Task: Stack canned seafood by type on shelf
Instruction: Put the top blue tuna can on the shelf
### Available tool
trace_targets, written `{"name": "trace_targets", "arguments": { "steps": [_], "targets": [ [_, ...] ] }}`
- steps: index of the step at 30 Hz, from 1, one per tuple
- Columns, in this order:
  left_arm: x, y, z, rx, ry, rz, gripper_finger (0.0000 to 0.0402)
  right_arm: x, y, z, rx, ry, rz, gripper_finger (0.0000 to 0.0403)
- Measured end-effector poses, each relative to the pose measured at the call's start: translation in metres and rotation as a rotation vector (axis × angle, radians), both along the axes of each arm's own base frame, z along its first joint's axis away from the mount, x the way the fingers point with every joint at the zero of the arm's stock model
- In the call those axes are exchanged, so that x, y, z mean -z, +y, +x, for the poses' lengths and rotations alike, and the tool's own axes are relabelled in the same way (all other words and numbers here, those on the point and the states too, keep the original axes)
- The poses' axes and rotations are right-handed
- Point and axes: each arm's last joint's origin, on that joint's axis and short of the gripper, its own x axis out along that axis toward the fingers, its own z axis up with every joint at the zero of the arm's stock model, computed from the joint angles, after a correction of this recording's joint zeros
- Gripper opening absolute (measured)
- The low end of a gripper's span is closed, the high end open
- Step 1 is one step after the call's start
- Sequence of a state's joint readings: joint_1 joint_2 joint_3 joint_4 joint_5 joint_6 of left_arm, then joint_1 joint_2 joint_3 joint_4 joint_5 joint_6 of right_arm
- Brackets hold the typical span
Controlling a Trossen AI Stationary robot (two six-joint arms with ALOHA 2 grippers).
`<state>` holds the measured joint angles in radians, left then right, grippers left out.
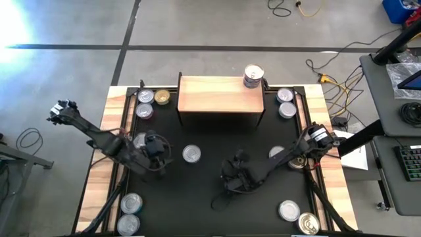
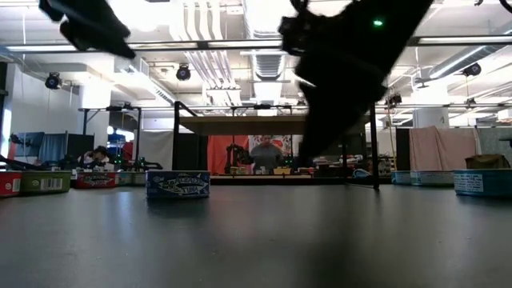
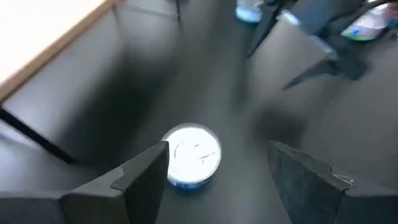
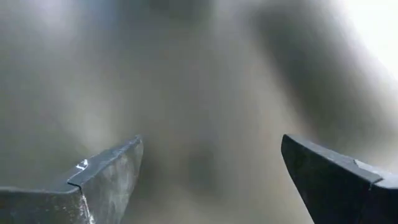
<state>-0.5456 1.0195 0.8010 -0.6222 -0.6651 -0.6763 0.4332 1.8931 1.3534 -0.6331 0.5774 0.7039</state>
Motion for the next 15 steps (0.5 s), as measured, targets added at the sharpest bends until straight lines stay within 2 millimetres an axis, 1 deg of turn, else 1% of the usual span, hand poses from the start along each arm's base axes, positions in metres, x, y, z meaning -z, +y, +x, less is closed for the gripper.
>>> {"name": "trace_targets", "arguments": {
  "steps": [3, 6, 7, 11, 13, 15],
  "targets": [
    [0.018, 0.005, 0.003, -0.022, 0.069, -0.035, 0.0241, 0.005, 0.004, 0.017, -0.072, -0.204, 0.050, 0.0374],
    [0.038, 0.011, 0.003, -0.041, 0.140, -0.029, 0.0232, 0.009, 0.003, 0.028, -0.104, -0.356, 0.058, 0.0374],
    [0.045, 0.014, 0.002, -0.054, 0.162, -0.019, 0.0231, 0.010, 0.001, 0.029, -0.105, -0.379, 0.049, 0.0374],
    [0.066, 0.028, 0.001, -0.117, 0.219, -0.003, 0.0230, 0.014, -0.016, 0.033, -0.097, -0.366, 0.007, 0.0374],
    [0.074, 0.035, 0.000, -0.145, 0.242, -0.001, 0.0230, 0.017, -0.028, 0.034, -0.092, -0.343, -0.004, 0.0374],
    [0.081, 0.042, -0.002, -0.160, 0.272, 0.020, 0.0230, 0.020, -0.043, 0.038, -0.079, -0.328, 0.020, 0.0374]
  ]
}}
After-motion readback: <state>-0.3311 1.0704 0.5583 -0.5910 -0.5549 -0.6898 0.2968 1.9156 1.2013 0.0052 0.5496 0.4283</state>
